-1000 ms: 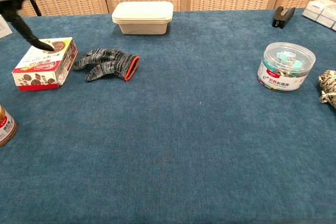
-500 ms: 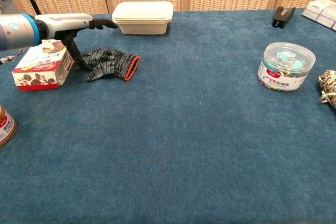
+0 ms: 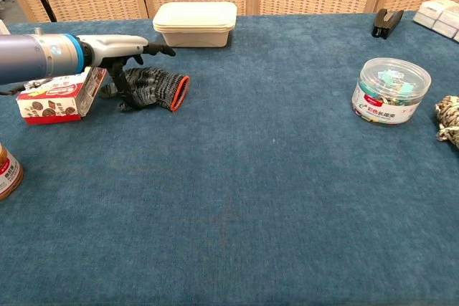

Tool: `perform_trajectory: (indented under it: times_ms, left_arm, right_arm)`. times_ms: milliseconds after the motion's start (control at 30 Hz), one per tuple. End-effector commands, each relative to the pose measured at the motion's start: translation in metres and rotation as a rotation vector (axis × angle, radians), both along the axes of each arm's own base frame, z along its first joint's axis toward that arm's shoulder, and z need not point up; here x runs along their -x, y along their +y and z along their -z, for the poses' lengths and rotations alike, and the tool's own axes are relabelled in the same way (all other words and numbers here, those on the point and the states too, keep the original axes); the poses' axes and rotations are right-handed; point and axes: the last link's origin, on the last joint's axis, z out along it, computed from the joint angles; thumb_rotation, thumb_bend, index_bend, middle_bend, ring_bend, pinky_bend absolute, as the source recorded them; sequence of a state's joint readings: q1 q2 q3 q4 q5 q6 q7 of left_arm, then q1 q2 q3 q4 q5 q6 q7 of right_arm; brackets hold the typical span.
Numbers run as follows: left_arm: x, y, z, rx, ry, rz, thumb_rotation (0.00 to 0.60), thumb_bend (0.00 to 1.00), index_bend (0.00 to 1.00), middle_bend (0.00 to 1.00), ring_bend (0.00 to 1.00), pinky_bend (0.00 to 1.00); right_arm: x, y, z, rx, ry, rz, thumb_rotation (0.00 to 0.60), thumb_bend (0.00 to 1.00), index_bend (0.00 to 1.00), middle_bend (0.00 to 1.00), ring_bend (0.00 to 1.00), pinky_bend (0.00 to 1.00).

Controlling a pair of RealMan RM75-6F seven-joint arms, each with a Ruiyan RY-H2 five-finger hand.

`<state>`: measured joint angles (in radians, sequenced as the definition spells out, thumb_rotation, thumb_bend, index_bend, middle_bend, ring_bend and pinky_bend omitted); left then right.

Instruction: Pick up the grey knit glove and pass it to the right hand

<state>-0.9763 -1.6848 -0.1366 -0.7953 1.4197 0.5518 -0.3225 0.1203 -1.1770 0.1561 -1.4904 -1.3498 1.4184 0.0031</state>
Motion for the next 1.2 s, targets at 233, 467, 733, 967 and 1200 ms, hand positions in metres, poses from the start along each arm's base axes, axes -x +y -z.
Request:
perform_trajectory:
  times_ms: [233, 467, 733, 967, 1200]
  left_arm:
    - [-0.007, 0.001, 0.003, -0.035, 0.005, 0.045, 0.600, 0.24, 0.49, 0.37, 0.35, 0.46]
    - [-0.006, 0.000, -0.006, -0.055, 0.011, 0.076, 0.600, 0.37, 0.62, 0.47, 0.44, 0.54]
    - [-0.016, -0.002, -0.016, -0.029, -0.034, 0.086, 0.600, 0.39, 0.63, 0.48, 0.45, 0.55]
    - [-0.069, -0.001, -0.039, 0.073, -0.052, 0.156, 0.600, 0.38, 0.63, 0.49, 0.44, 0.55]
    - [-0.123, 0.000, -0.045, 0.116, -0.056, 0.221, 0.600, 0.37, 0.63, 0.49, 0.44, 0.55]
  right_arm:
    - [-0.002, 0.002, -0.004, 0.010, -0.007, -0.013, 0.600, 0.11, 0.00, 0.00, 0.00, 0.00]
    - [-0.004, 0.003, -0.004, 0.006, -0.008, -0.021, 0.600, 0.11, 0.00, 0.00, 0.00, 0.00]
    - [-0.008, 0.005, 0.005, -0.059, 0.003, -0.052, 0.600, 0.11, 0.00, 0.00, 0.00, 0.00]
    - [-0.024, -0.005, 0.018, -0.202, 0.095, -0.228, 0.600, 0.11, 0.00, 0.00, 0.00, 0.00]
    - [-0.057, -0.028, 0.024, -0.312, 0.181, -0.454, 0.600, 0.11, 0.00, 0.00, 0.00, 0.00]
